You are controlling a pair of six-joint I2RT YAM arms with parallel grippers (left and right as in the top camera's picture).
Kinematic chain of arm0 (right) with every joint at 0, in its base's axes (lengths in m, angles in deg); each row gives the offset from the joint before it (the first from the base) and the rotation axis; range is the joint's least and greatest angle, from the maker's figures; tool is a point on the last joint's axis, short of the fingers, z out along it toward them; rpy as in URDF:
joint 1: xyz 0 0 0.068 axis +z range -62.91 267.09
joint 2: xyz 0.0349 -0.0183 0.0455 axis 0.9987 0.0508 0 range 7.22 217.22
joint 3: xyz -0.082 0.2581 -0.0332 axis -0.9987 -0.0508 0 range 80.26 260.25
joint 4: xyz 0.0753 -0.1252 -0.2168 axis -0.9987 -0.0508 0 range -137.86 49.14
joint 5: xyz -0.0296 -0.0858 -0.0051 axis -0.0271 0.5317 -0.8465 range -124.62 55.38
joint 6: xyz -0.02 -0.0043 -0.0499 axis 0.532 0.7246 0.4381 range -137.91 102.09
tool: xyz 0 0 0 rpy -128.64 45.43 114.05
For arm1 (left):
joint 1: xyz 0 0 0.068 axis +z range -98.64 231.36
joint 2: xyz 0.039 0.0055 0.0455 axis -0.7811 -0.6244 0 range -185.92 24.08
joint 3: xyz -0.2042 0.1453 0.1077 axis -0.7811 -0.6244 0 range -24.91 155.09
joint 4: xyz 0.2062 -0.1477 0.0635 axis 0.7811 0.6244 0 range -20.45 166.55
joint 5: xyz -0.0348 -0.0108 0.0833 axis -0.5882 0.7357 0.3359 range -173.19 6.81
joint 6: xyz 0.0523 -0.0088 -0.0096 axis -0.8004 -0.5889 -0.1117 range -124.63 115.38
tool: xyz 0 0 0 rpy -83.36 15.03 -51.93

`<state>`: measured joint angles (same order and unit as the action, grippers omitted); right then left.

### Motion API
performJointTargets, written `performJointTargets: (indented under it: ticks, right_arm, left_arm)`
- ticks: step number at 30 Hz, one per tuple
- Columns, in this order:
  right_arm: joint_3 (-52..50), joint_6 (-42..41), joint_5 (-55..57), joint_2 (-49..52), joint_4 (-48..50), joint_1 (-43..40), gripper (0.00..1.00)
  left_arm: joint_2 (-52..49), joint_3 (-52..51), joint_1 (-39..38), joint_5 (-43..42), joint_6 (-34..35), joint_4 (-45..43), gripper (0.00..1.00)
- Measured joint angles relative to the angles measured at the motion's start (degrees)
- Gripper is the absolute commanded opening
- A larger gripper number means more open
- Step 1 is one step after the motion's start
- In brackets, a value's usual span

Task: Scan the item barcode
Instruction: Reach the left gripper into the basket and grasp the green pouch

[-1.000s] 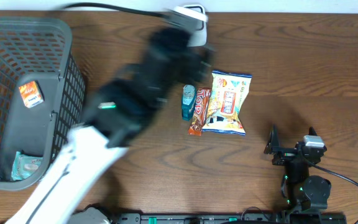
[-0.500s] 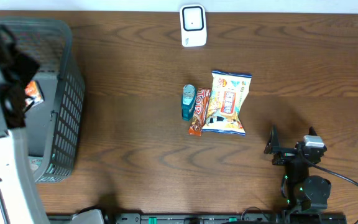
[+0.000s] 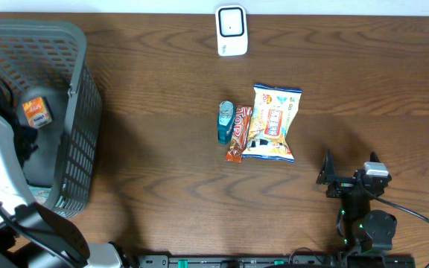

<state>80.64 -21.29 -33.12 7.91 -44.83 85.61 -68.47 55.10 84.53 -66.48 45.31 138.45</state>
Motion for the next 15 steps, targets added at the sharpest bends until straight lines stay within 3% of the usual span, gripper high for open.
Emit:
performJointTargets:
  ticks: [15]
  right_arm:
    - [0.0,0.0,0.0,0.0,0.0,0.0,0.99]
  left_arm:
    - [-0.02,-19.28,5.4,1.25,2.8,-14.1,0.72]
